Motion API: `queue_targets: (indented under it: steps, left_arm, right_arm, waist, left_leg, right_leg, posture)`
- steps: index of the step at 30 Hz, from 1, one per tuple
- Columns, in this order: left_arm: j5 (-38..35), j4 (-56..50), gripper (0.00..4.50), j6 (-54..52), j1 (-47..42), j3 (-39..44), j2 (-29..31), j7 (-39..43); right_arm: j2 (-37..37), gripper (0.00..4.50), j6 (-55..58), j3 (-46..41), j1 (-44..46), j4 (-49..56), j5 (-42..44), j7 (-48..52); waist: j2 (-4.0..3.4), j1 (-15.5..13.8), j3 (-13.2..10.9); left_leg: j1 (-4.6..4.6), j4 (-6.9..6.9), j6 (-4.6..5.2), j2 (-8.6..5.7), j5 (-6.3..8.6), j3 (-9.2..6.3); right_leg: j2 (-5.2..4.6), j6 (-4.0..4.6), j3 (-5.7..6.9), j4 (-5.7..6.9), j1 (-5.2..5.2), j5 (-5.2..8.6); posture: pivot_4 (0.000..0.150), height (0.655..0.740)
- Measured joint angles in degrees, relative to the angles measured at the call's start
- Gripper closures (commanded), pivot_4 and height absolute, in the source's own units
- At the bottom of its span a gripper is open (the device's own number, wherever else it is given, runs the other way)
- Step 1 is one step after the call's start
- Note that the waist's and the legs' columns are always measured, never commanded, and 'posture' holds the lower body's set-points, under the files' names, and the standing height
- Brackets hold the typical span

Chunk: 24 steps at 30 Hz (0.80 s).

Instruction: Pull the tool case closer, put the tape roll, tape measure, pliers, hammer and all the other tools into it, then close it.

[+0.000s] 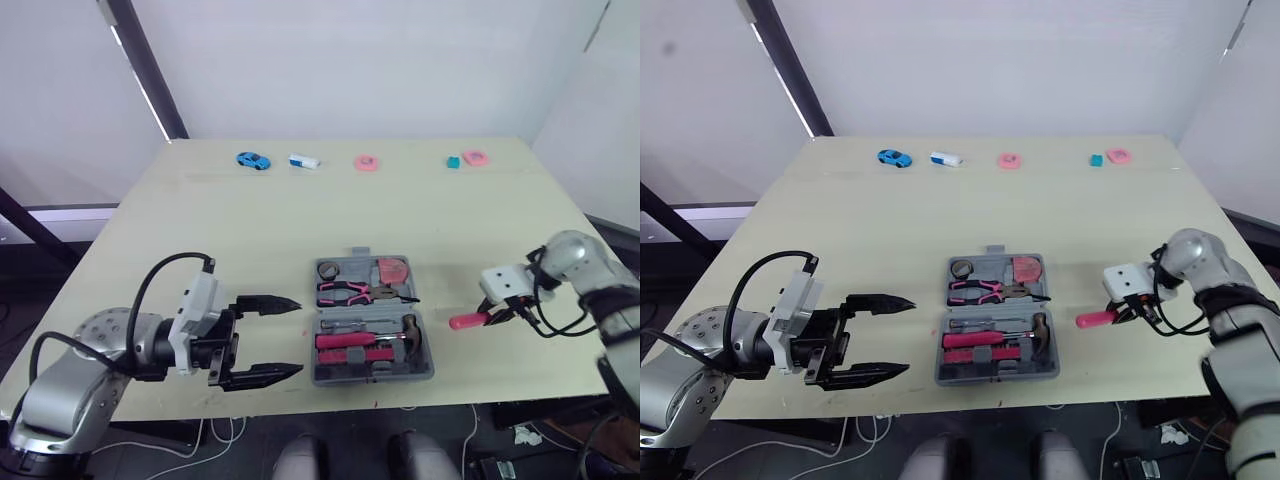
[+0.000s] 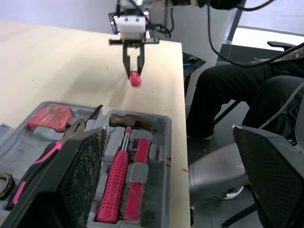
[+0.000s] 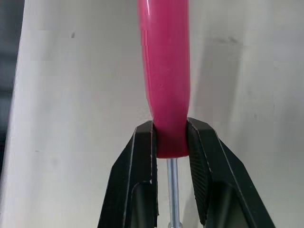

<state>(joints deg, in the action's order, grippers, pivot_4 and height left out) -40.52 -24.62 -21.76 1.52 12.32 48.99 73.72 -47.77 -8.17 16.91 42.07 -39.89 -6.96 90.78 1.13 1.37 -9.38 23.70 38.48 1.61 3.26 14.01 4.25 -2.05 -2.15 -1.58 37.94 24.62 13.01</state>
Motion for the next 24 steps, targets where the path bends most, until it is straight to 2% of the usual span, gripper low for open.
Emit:
queue_targets:
  steps: [3,5,6,7,9,11,12,17,24]
  left_arm:
    - [0.0,0.3,0.0,0.2,0.0,-0.3,-0.4,-0.2]
    - [0.0,0.5,0.0,0.3,-1.3,-1.5,-1.0,-0.3]
    - [0.0,0.5,0.0,0.3,-1.6,-1.8,-1.0,-0.2]
    - [0.0,0.5,0.0,0.3,-1.7,-1.8,-1.0,-0.2]
    - [0.0,1.1,0.0,0.3,-2.7,-1.9,-1.0,0.0]
    - [0.1,1.8,0.0,0.4,-3.3,-2.0,-1.0,0.3]
    - [0.2,2.4,0.0,0.7,-3.7,-2.3,-1.0,0.7]
    - [0.7,3.5,0.0,0.9,-4.9,-3.7,-1.0,1.2]
    - [1.0,3.8,0.0,0.9,-5.9,-4.2,-1.0,1.5]
  right_arm:
    - [-1.7,4.16,21.0,-4.7,-8.6,16.7,3.1,-4.0]
    - [-0.9,4.16,39.3,-7.9,-13.8,29.7,5.3,-9.7]
    - [0.4,4.16,47.6,-9.4,-14.8,34.3,6.0,-13.2]
    - [0.5,4.16,48.2,-9.5,-14.9,34.6,6.1,-13.5]
    - [4.7,4.16,64.3,-14.4,-16.2,41.8,7.3,-21.7]
    - [7.8,4.16,70.6,-16.7,-17.2,45.3,7.3,-26.9]
    - [10.8,4.16,75.5,-18.1,-19.2,48.9,6.6,-33.1]
    - [17.7,4.16,88.6,-20.6,-20.0,53.1,6.4,-44.4]
    - [27.1,4.16,99.0,-26.2,-17.6,53.3,7.3,-56.4]
  waist:
    - [-0.01,-0.4,0.0]
    - [-0.03,-0.4,0.0]
    - [-0.03,-0.4,0.0]
    - [-0.03,-0.4,0.0]
    - [0.03,-0.6,0.0]
    - [0.03,-0.7,0.0]
    - [0.05,-0.8,0.1]
    - [0.07,-0.7,0.1]
    - [0.08,-0.5,0.1]
  left_leg:
    - [-0.01,0.0,0.0,0.02,0.0,0.04]
    - [-0.01,0.03,0.0,0.02,0.0,0.05]
    - [-0.01,0.07,-0.01,0.02,-0.01,0.05]
    - [0.0,0.1,-0.01,0.02,-0.01,0.05]
    - [0.03,0.17,-0.01,0.02,-0.01,0.01]
    - [0.06,0.17,-0.01,0.01,-0.01,0.0]
    - [0.08,0.15,-0.01,0.01,0.0,-0.01]
    - [0.17,0.1,-0.01,-0.03,0.01,-0.02]
    - [0.12,0.05,0.0,-0.02,0.01,-0.05]
  right_leg:
    - [0.02,0.01,-0.03,0.04,0.08,0.01]
    - [0.05,0.0,-0.02,0.05,0.1,0.01]
    - [0.05,-0.01,-0.03,0.06,0.1,0.01]
    - [0.05,0.0,-0.03,0.06,0.1,0.0]
    - [0.05,0.0,0.0,0.05,0.08,-0.01]
    - [0.04,0.01,0.0,0.04,0.08,-0.01]
    - [0.04,0.02,0.02,0.02,0.09,0.0]
    - [0.03,0.01,0.01,-0.04,0.12,0.0]
    - [0.07,0.0,0.01,-0.03,0.12,0.01]
  posture:
    - [0.15,0.7395]
    - [0.15,0.7395]
    - [0.15,0.7395]
    - [0.15,0.7395]
    - [0.15,0.7395]
    - [0.15,0.7395]
    - [0.15,0.7395]
    - [0.15,0.7395]
    - [0.15,0.7395]
